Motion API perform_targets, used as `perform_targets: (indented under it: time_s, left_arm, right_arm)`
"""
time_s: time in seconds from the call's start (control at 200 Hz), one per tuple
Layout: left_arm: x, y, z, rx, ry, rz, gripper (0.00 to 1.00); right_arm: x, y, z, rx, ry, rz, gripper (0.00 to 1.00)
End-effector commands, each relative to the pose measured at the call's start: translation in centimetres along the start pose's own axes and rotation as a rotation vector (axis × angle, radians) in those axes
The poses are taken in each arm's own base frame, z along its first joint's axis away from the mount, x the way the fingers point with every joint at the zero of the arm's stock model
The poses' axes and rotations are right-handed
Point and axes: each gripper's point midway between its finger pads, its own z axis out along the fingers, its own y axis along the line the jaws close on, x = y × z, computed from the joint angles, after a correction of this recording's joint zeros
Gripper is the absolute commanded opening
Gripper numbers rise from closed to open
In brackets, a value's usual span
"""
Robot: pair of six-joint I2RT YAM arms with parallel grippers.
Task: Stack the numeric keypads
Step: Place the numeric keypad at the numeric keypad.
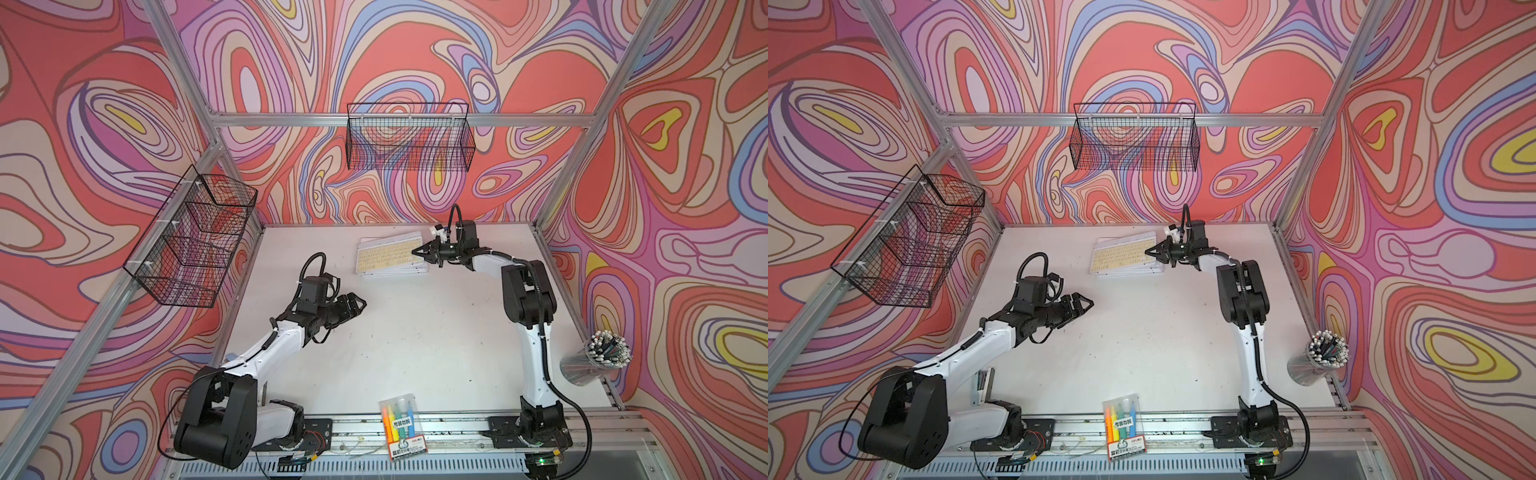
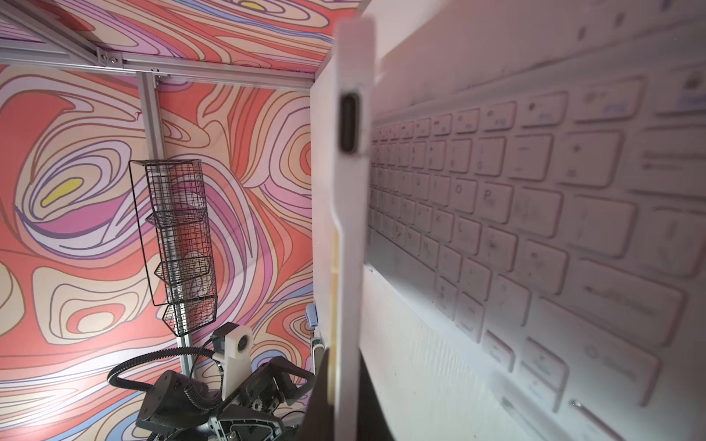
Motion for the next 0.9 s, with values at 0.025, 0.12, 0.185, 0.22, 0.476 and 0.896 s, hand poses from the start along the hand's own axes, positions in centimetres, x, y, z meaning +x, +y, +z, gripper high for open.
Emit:
perform_targets:
  time_s: [0.025,0.12,0.185,0.22,0.476,0.896]
  left_arm:
    - [-0.3,0.0,0.3,0.001,0.009,-0.002,0.77]
    - [-0.1,0.2,0.7,0.001,0.02,-0.008,0.77]
    - [-0.1,0.3,0.9,0.0,0.024,-0.012,0.77]
    - [-0.1,0.4,1.0,-0.002,0.024,-0.012,0.77]
    - [-0.1,0.6,1.3,-0.009,0.033,-0.014,0.77]
    - [0.1,1.2,1.5,-0.03,0.038,-0.015,0.82]
  right_arm:
    - [-2.1,2.0,-0.9,-0.095,-0.021,-0.064,0.0]
    - [-2.4,1.2,-0.7,-0.101,-0.013,-0.049,0.0]
    - [-2.3,0.6,-0.4,-0.098,-0.002,-0.043,0.0]
    - [-2.4,0.2,-0.3,-0.098,0.002,-0.038,0.0]
    - [-2.3,-1.7,-0.1,-0.086,0.006,-0.012,0.0]
    - [-2.1,-4.5,0.0,0.019,0.0,0.009,0.11]
